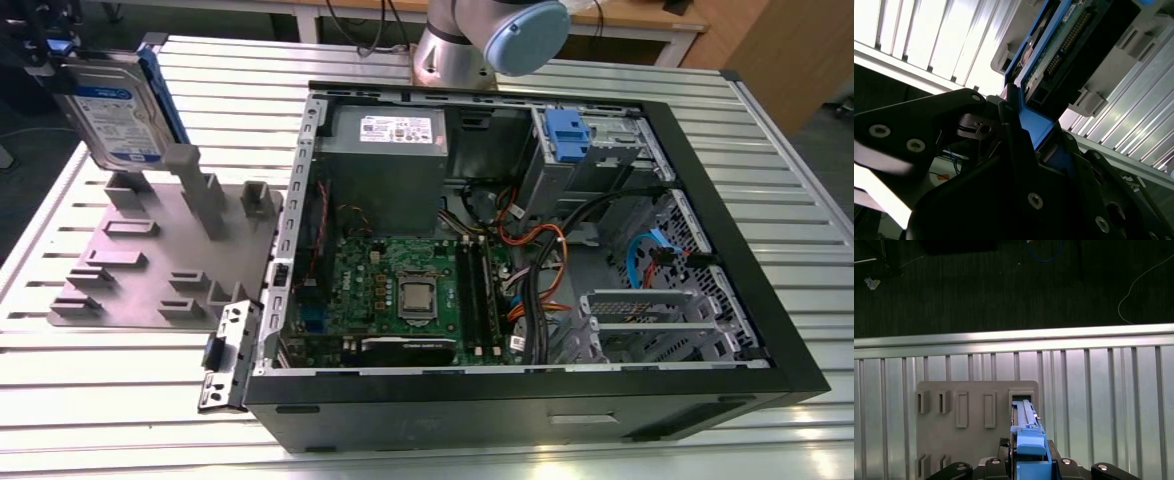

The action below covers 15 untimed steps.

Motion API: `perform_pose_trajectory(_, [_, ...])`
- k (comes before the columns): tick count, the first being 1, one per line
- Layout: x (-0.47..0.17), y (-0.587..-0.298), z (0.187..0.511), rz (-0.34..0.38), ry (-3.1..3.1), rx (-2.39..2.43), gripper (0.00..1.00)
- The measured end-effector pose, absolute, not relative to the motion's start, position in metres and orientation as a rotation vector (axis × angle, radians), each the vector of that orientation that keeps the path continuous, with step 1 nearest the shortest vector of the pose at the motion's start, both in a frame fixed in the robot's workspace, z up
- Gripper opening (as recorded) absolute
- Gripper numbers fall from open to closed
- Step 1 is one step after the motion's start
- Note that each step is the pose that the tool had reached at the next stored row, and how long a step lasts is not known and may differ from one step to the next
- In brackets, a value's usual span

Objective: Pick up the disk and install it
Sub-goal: 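Pick up the disk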

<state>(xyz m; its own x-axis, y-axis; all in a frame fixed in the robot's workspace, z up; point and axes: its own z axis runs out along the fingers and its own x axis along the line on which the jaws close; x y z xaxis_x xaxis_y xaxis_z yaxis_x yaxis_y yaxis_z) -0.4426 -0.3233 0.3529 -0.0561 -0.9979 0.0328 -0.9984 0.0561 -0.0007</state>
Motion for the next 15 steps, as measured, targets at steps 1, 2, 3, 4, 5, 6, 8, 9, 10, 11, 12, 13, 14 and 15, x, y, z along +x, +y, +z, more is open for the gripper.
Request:
perform_pose_trajectory(1, [-0.4426, -0.3233, 0.3532, 0.036, -2.266, 2.142, 0.37])
perform_pose_trajectory(2, [-0.4426, -0.3233, 0.3535, 0.036, -2.266, 2.142, 0.37])
perform_pose_trajectory(3, [-0.4426, -0.3233, 0.3538, 0.036, -2.266, 2.142, 0.37])
perform_pose_trajectory(4, [-0.4426, -0.3233, 0.354, 0.036, -2.266, 2.142, 0.37])
perform_pose_trajectory(5, [-0.4426, -0.3233, 0.3542, 0.036, -2.266, 2.142, 0.37])
perform_pose_trajectory(6, [-0.4426, -0.3233, 0.3545, 0.036, -2.266, 2.142, 0.37])
perform_pose_trajectory(8, [-0.4426, -0.3233, 0.3547, 0.036, -2.266, 2.142, 0.37])
perform_pose_trajectory(9, [-0.4426, -0.3232, 0.3547, 0.036, -2.266, 2.142, 0.37])
perform_pose_trajectory(10, [-0.4426, -0.3233, 0.3548, 0.036, -2.266, 2.142, 0.37])
perform_pose_trajectory(11, [-0.4426, -0.3233, 0.3549, 0.036, -2.266, 2.142, 0.37])
perform_pose_trajectory(12, [-0.4426, -0.3233, 0.355, 0.036, -2.266, 2.142, 0.37])
perform_pose_trajectory(13, [-0.4426, -0.3233, 0.3551, 0.036, -2.266, 2.142, 0.37])
perform_pose_trajectory(14, [-0.4426, -0.3232, 0.3552, 0.036, -2.266, 2.142, 0.37])
perform_pose_trajectory(15, [-0.4426, -0.3233, 0.3554, 0.036, -2.266, 2.142, 0.37])
